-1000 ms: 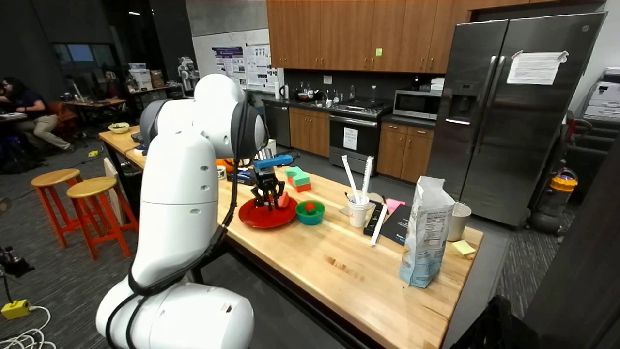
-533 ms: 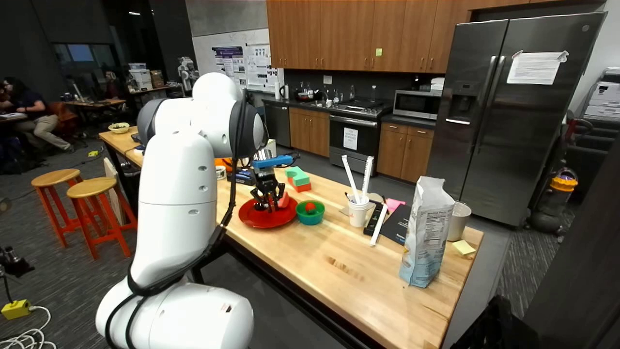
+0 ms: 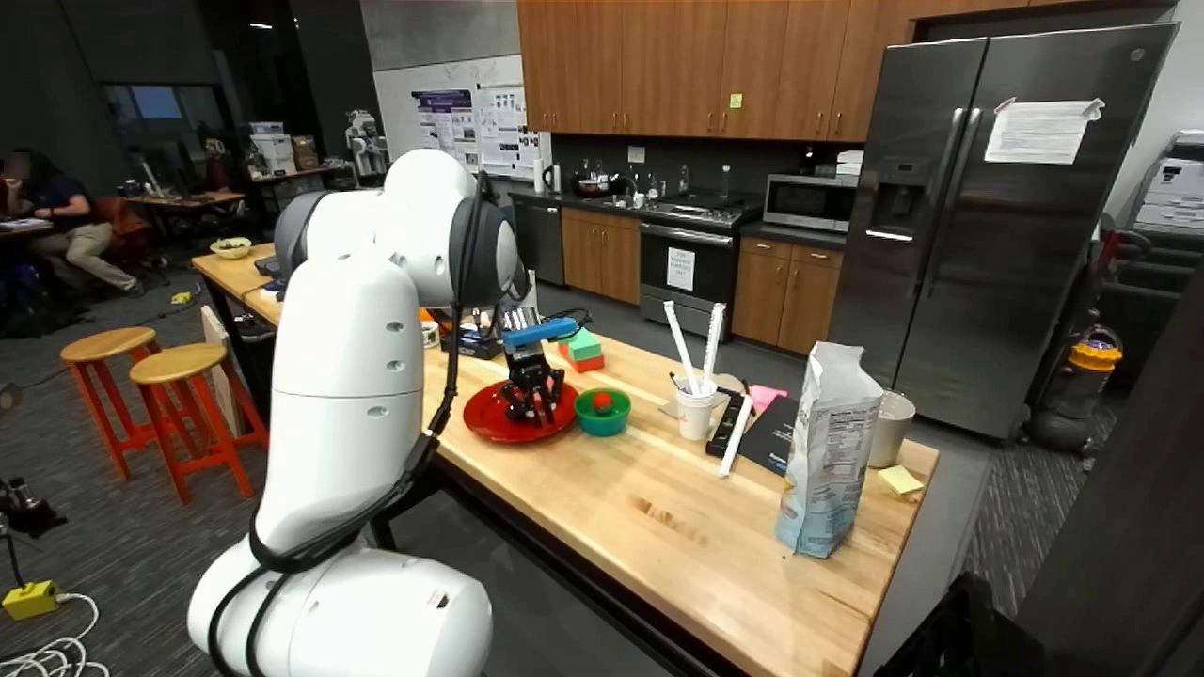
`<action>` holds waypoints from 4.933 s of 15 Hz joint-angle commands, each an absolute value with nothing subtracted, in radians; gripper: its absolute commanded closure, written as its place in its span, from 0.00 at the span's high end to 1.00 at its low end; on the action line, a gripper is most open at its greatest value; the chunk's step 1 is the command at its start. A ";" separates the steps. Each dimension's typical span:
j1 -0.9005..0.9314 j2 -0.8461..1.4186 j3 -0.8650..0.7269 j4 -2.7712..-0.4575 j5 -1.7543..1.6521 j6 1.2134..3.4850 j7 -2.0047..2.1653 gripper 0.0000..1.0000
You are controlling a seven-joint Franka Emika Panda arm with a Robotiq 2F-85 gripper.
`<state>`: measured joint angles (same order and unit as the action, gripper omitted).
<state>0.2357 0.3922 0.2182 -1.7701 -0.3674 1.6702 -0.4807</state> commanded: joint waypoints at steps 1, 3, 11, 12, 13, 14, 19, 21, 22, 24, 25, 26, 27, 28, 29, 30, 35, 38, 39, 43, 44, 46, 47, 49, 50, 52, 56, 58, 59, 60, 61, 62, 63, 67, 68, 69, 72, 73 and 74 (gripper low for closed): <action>0.220 0.374 0.209 -1.816 -0.384 1.745 -0.443 0.06; 0.216 0.373 0.204 -1.833 -0.393 1.794 -0.423 0.06; 0.194 0.365 0.192 -1.902 -0.386 1.981 -0.405 0.06; 0.191 0.358 0.191 -1.911 -0.381 1.994 -0.401 0.06; 0.186 0.348 0.192 -1.920 -0.368 2.002 -0.401 0.06; 0.184 0.335 0.193 -1.929 -0.361 2.002 -0.400 0.06; 0.181 0.284 0.188 -1.955 -0.361 1.992 -0.384 0.06; 0.180 0.268 0.190 -1.965 -0.356 1.991 -0.388 0.06; 0.180 0.264 0.191 -1.968 -0.355 1.990 -0.390 0.06; 0.181 0.259 0.193 -1.975 -0.351 1.989 -0.393 0.06; 0.181 0.255 0.193 -1.979 -0.352 1.988 -0.392 0.06; 0.181 0.250 0.193 -1.984 -0.351 1.985 -0.393 0.06; 0.179 0.240 0.192 -1.992 -0.350 1.983 -0.393 0.06; 0.177 0.227 0.191 -2.003 -0.348 1.980 -0.392 0.06; 0.175 0.212 0.189 -2.014 -0.346 1.976 -0.391 0.06; 0.172 0.190 0.186 -2.028 -0.348 1.968 -0.387 0.06; 0.157 0.076 0.166 -2.092 -0.359 1.914 -0.358 0.06; 0.151 0.027 0.156 -2.124 -0.372 1.855 -0.335 0.06; 0.150 0.017 0.153 -2.131 -0.374 1.836 -0.322 0.06; 0.154 0.004 0.151 -2.157 -0.438 1.835 -0.241 0.06; 0.155 0.004 0.152 -2.159 -0.468 1.843 -0.220 0.06; 0.154 0.009 0.150 -2.156 -0.527 1.851 -0.180 0.06; 0.154 0.011 0.150 -2.152 -0.553 1.848 -0.162 0.06; 0.154 0.017 0.149 -2.146 -0.605 1.847 -0.129 0.06; 0.155 0.021 0.150 -2.143 -0.630 1.843 -0.114 0.06; 0.158 0.036 0.152 -2.139 -0.693 1.837 -0.089 0.06; 0.166 0.074 0.157 -2.132 -0.822 1.813 -0.049 0.06; 0.172 0.097 0.160 -2.128 -0.892 1.801 -0.035 0.06; 0.175 0.107 0.160 -2.126 -0.924 1.796 -0.029 0.06; 0.178 0.117 0.161 -2.124 -0.955 1.789 -0.021 0.06; 0.181 0.127 0.162 -2.121 -0.985 1.787 -0.019 0.06; 0.185 0.137 0.164 -2.117 -1.011 1.781 -0.017 0.06; 0.189 0.146 0.167 -2.113 -1.037 1.772 -0.018 0.06; 0.203 0.170 0.175 -2.101 -1.108 1.757 -0.022 0.06; 0.207 0.173 0.177 -2.097 -1.123 1.744 -0.024 0.06; 0.209 0.175 0.178 -2.095 -1.132 1.738 -0.028 0.06; 0.210 0.151 0.190 -2.098 -1.107 1.736 -0.049 0.06; 0.205 0.170 0.187 -2.102 -1.112 1.752 -0.030 0.25; 0.206 0.169 0.189 -2.100 -1.112 1.751 -0.031 0.25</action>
